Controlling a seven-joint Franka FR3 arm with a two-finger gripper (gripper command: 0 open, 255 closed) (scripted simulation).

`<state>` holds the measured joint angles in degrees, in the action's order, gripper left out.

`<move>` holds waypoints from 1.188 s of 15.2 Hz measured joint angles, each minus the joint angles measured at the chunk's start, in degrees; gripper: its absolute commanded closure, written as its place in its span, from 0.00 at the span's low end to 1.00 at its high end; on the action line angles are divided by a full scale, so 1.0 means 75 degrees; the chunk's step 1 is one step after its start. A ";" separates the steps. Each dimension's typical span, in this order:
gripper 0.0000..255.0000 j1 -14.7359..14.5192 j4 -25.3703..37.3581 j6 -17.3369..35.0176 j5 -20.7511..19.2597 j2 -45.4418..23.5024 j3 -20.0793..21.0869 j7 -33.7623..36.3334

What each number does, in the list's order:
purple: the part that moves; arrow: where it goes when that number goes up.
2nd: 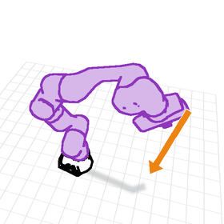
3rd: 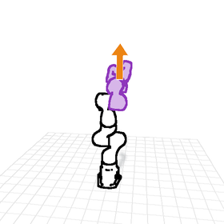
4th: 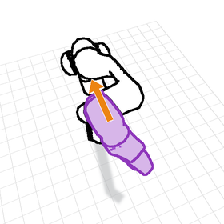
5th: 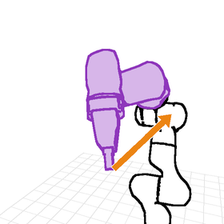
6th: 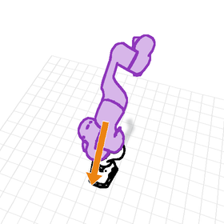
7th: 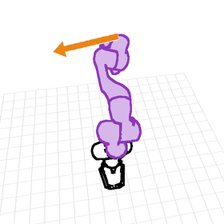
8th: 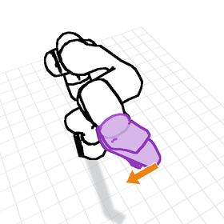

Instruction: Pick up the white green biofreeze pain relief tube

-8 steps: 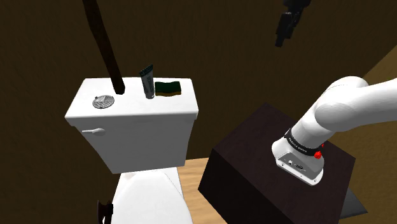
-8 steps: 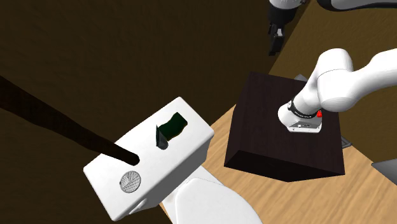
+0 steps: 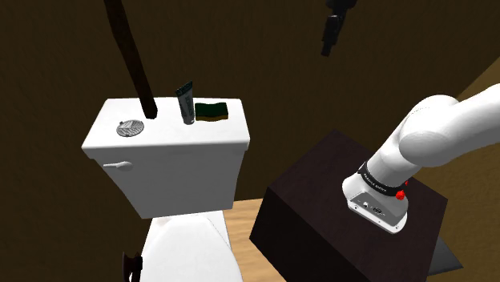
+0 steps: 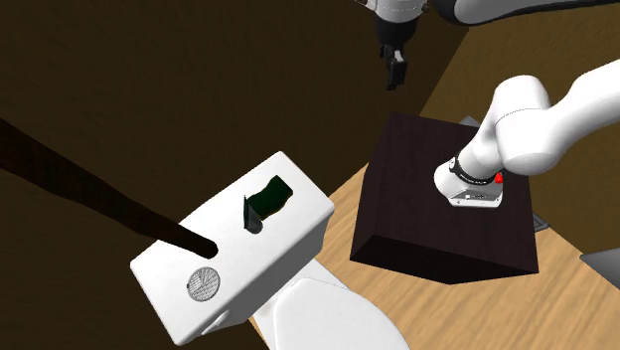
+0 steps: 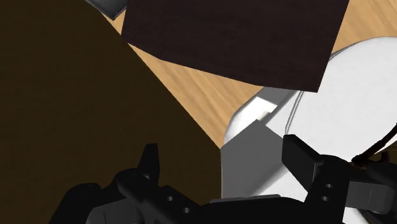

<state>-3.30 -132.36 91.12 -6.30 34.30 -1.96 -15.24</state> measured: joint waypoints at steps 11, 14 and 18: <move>0.00 -0.0817 0.1768 0.1222 0.0130 -0.2896 0.0138 -0.1861; 0.00 -0.0998 0.2410 0.1345 0.0167 -0.3631 0.0246 -0.2357; 0.00 -0.1238 0.3220 0.1445 0.0199 -0.4514 0.0458 -0.2948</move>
<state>-12.59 -108.22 101.96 -4.80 0.45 1.48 -37.36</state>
